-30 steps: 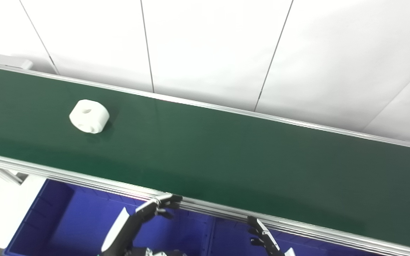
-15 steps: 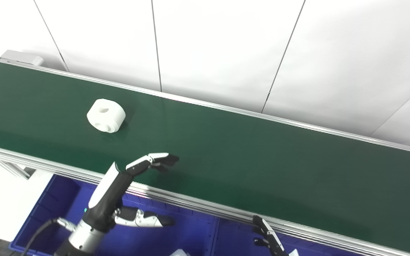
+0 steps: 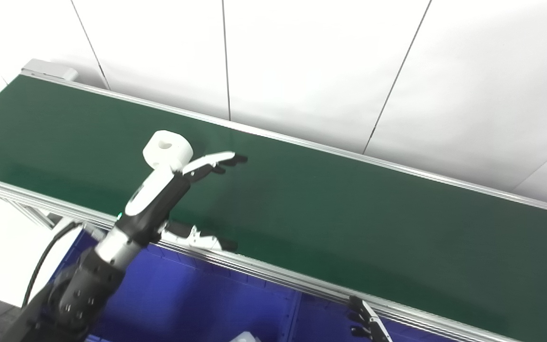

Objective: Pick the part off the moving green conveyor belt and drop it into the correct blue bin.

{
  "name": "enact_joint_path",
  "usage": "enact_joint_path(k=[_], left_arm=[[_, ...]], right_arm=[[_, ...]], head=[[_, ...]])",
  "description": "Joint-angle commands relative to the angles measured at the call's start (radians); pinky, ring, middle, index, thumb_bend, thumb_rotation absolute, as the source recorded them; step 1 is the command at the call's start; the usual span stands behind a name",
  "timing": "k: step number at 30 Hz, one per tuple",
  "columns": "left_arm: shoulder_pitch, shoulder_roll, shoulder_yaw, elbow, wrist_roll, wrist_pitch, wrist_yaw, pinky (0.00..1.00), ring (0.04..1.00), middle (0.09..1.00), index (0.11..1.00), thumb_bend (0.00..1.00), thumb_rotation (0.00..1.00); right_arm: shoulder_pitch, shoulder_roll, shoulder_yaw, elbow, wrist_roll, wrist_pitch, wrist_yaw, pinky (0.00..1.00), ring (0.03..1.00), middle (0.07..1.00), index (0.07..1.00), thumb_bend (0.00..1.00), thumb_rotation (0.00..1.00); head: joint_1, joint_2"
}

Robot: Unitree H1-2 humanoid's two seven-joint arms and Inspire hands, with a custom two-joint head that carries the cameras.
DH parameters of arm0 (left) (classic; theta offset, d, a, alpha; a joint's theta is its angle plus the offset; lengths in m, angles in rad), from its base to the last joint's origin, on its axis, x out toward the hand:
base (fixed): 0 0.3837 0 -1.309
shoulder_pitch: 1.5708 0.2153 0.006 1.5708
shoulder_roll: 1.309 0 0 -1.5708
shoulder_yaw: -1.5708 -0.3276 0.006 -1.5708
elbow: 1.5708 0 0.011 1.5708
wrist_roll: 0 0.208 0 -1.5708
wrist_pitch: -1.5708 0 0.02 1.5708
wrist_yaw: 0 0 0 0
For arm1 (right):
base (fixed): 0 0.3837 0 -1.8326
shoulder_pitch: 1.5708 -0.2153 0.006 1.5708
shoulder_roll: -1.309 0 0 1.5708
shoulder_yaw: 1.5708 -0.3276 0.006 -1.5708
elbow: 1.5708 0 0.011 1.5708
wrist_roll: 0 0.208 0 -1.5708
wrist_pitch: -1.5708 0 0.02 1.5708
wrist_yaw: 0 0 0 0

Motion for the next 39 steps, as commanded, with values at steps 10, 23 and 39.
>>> enact_joint_path(k=[10, 23, 39], left_arm=[[-0.179, 0.002, 0.017, 0.19, 0.036, -0.008, -0.057, 0.76, 0.836, 0.886, 0.834, 0.67, 0.16], [-0.308, 0.054, 0.026, 0.36, 0.1, 0.039, -0.114, 0.77, 0.855, 0.892, 0.841, 0.73, 0.15], [-0.405, 0.12, -0.038, 0.488, 0.322, 0.043, -0.09, 0.9, 0.91, 0.918, 0.834, 0.87, 0.09]], right_arm=[[-0.025, -0.059, 0.062, -0.019, 0.052, -0.061, -0.079, 0.71, 0.807, 0.853, 0.881, 0.73, 0.48], [-0.047, -0.09, 0.104, -0.016, 0.069, -0.061, -0.112, 0.69, 0.792, 0.837, 0.866, 0.76, 0.53], [-0.064, -0.096, 0.117, -0.007, 0.075, -0.061, -0.132, 0.66, 0.778, 0.827, 0.855, 0.76, 0.56]], head=[[0.015, 0.001], [0.013, 0.001], [0.009, 0.0]])
